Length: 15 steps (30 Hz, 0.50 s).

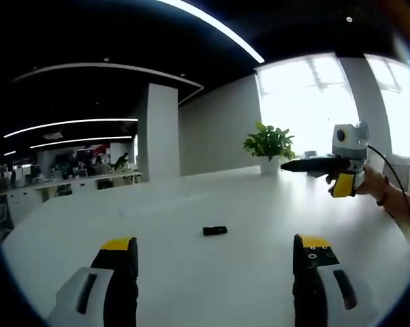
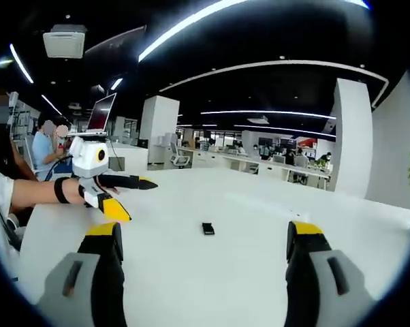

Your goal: Snap the two parts of the plastic buckle together until the buckle closes and remains connected.

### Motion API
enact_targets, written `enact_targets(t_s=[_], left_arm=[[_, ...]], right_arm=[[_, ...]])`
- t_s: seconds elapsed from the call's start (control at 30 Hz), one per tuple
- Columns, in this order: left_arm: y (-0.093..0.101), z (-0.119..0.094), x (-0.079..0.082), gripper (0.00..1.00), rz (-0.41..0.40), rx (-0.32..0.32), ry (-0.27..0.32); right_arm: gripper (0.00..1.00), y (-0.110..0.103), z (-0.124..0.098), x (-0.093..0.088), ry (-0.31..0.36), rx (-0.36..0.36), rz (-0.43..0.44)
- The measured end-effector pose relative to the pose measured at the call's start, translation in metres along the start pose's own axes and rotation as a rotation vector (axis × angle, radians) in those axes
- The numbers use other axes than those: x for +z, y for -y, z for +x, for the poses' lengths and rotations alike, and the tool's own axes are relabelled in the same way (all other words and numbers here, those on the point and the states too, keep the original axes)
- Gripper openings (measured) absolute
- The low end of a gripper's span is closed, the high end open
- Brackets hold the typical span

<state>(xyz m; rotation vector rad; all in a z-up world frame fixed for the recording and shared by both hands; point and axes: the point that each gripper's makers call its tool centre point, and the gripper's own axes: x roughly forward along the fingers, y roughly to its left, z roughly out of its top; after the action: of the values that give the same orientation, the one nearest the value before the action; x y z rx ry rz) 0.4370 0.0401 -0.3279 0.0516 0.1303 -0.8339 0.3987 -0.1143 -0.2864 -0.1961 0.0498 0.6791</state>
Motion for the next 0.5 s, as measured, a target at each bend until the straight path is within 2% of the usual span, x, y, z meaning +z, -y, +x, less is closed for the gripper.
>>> enact_targets(t_s=[0.23,0.3,0.37,0.5], left_arm=[[0.000,-0.001,0.000,0.96,0.000,0.001,0.001],[0.000,-0.001,0.001,0.95,0.002,0.000,0.002],[0.001,0.001,-0.001,0.96,0.001,-0.004,-0.004],[0.003,0.000,-0.003,0.96,0.011,-0.004,-0.015]], right_arm=[[1.00,-0.002,-0.001,-0.008,-0.016,0.000,0.011],[1.00,0.000,-0.002,-0.012,-0.020,-0.030,-0.013],[1.00,-0.002,-0.003,-0.017,-0.041,-0.023,0.004],[1.00,-0.007,-0.005,-0.020,-0.039,-0.009,0.026]])
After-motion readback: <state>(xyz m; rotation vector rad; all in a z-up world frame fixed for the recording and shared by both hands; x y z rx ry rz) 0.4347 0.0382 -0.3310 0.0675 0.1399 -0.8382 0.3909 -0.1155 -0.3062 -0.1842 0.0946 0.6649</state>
